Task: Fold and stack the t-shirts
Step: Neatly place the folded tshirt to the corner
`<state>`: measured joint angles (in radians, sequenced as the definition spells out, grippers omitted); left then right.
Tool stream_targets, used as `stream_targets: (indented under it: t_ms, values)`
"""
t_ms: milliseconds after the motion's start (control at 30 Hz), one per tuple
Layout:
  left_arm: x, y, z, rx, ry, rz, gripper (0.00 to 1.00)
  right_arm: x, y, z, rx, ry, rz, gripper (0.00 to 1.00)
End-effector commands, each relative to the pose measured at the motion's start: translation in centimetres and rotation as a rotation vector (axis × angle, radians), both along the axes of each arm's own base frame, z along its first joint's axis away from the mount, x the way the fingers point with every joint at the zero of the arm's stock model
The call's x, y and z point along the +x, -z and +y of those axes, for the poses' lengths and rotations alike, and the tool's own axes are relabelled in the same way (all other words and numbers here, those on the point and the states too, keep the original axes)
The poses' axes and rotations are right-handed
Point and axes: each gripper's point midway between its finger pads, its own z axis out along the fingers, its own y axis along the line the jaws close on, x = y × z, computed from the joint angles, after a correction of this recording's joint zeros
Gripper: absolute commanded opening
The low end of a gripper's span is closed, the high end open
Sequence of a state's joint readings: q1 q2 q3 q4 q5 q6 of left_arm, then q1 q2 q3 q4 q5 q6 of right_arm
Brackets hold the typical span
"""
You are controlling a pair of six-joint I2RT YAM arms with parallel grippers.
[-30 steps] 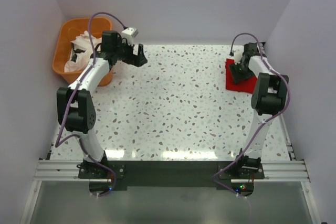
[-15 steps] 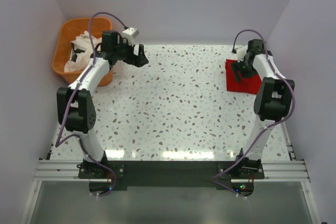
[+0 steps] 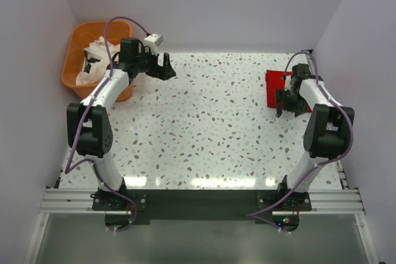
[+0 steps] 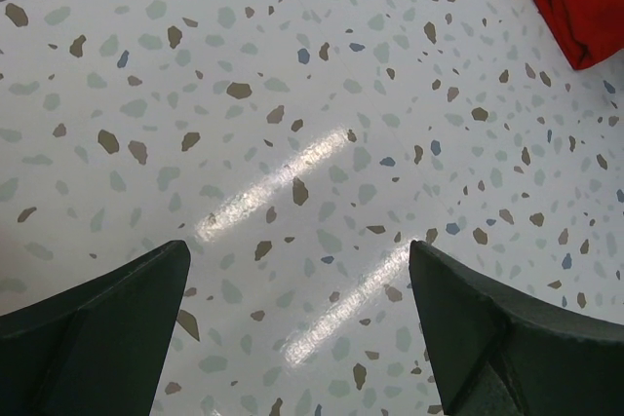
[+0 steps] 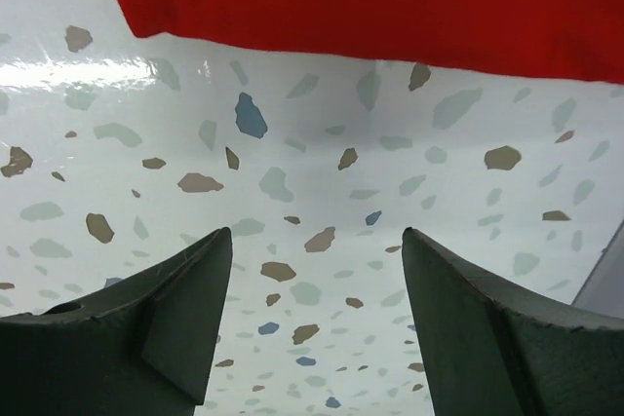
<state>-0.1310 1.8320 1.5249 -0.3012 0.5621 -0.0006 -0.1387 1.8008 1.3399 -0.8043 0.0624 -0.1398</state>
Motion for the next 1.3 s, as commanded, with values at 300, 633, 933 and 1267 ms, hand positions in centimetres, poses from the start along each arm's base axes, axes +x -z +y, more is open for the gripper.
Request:
stream_targets:
  t_ms: [300, 633, 933, 1267]
  values:
    - [-1.1, -2.4, -0.1, -0.028, 0.003, -0.049, 1.00, 3.7, 4.8, -1.2, -0.023, -0.021, -0.003, 0.72]
    - [-0.4, -1.9, 0.0, -0.014, 0.004, -0.040, 1.00, 8.5, 6.2, -1.9, -0.021, -0.035, -0.052, 0.72]
    - [0.1, -1.4, 0.2, -0.012, -0.001, -0.020, 1.00, 13.0, 5.9, -3.4, -0.063, -0.049, -0.133, 0.72]
    - [0.6, -0.6, 0.3, -0.005, -0.007, 0.005, 1.00, 17.5, 5.0, -4.0, -0.066, -0.039, -0.246, 0.71]
